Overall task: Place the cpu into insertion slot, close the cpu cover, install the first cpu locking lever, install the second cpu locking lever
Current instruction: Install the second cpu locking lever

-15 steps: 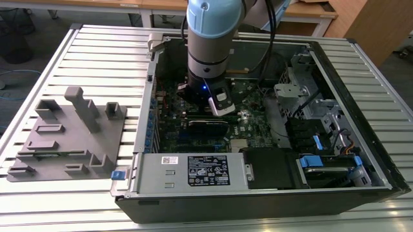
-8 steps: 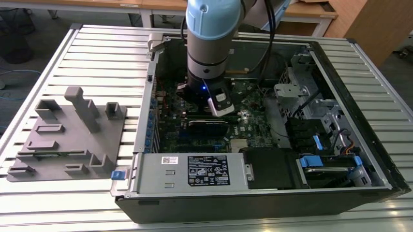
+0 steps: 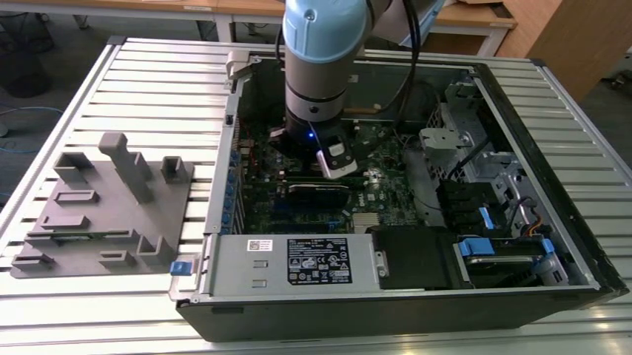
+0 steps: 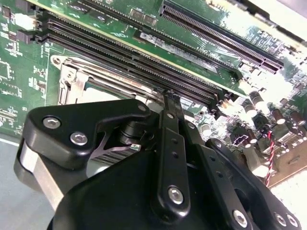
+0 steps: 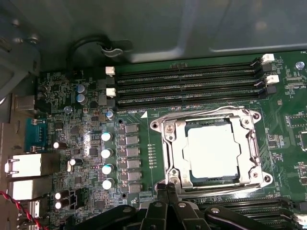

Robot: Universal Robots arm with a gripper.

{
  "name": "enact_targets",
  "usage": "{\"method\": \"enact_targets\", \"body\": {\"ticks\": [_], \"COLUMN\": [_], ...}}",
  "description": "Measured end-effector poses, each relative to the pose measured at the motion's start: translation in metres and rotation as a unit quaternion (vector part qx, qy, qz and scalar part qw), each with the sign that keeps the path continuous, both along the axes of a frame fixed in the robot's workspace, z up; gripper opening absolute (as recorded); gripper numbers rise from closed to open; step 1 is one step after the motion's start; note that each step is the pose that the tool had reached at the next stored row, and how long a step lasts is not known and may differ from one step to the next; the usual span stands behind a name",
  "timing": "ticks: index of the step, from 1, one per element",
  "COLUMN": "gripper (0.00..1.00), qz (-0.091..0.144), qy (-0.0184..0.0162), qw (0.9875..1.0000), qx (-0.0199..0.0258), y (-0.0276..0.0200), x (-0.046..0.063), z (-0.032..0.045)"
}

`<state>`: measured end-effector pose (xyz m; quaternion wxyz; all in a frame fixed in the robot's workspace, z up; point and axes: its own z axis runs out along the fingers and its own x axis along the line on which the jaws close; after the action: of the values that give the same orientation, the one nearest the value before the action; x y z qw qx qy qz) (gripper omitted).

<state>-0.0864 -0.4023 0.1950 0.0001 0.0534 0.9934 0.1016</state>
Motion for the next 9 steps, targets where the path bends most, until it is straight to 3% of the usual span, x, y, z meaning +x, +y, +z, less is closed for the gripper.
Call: {"method": "enact_targets", "body": {"ticks": [9], "gripper": [0.11], "qz": [0.000], "qy": [0.0001], "qw": [1.0000], "qx": [0.0005], "y": [-0.0001], "x": [-0.0047], "z": [-0.0022]}}
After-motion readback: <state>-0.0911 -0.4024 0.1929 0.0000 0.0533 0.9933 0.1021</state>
